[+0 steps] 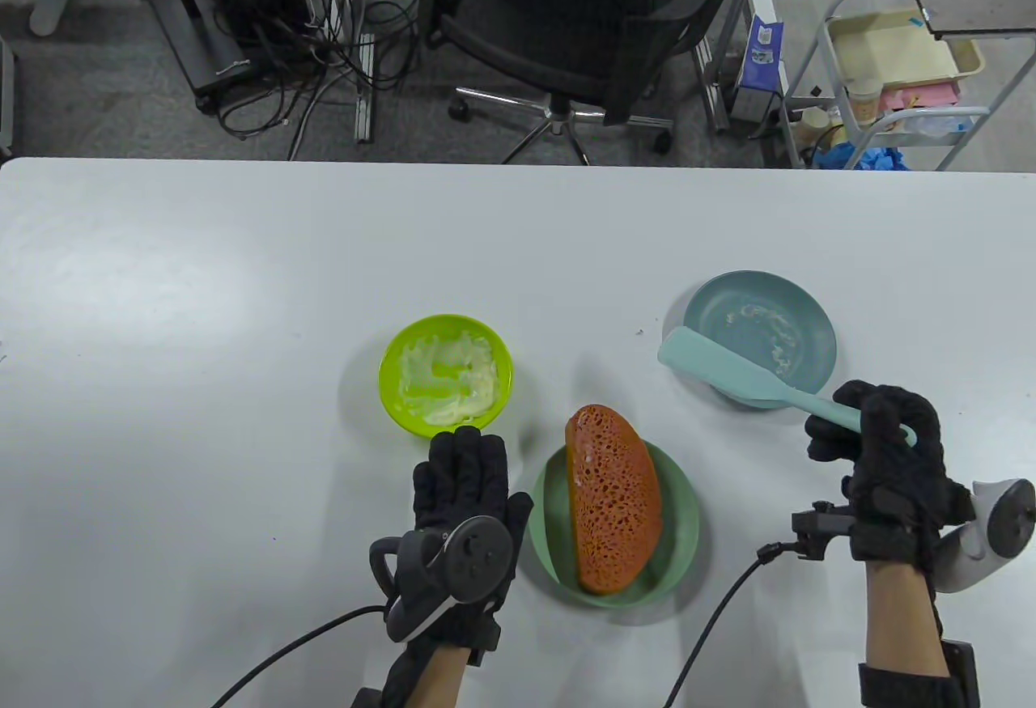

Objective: Dip dessert spatula into salad dressing and spread onto bread slice

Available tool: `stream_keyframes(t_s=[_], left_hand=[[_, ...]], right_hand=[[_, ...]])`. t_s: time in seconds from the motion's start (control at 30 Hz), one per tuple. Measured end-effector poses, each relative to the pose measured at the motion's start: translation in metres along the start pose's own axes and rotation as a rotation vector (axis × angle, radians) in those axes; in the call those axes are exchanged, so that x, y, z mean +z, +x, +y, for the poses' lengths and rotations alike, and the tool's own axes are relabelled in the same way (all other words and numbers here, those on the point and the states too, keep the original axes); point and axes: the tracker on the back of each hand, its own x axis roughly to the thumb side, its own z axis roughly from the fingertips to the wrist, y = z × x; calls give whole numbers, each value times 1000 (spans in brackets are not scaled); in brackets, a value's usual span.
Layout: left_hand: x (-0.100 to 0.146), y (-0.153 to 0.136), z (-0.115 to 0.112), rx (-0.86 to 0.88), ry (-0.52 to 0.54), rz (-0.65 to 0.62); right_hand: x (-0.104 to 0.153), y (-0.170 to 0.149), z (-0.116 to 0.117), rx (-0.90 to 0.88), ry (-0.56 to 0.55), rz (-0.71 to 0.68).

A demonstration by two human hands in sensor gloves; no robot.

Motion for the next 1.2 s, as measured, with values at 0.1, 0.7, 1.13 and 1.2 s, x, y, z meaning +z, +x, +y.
stream_keyframes(t_s=[0.1,0.7,1.13,1.2], left_hand=[[0,0,0,-1,1,-3],[1,-2,0,21,13,-1],[2,-2,1,27,13,-2],[2,-2,0,30,10,-1]], right_hand=[[0,-5,2,11,-48,-4],[-14,-39,2,123,-132,87],[-13,-37,-5,262,-47,82],[-13,-31,-5,353,-24,80]])
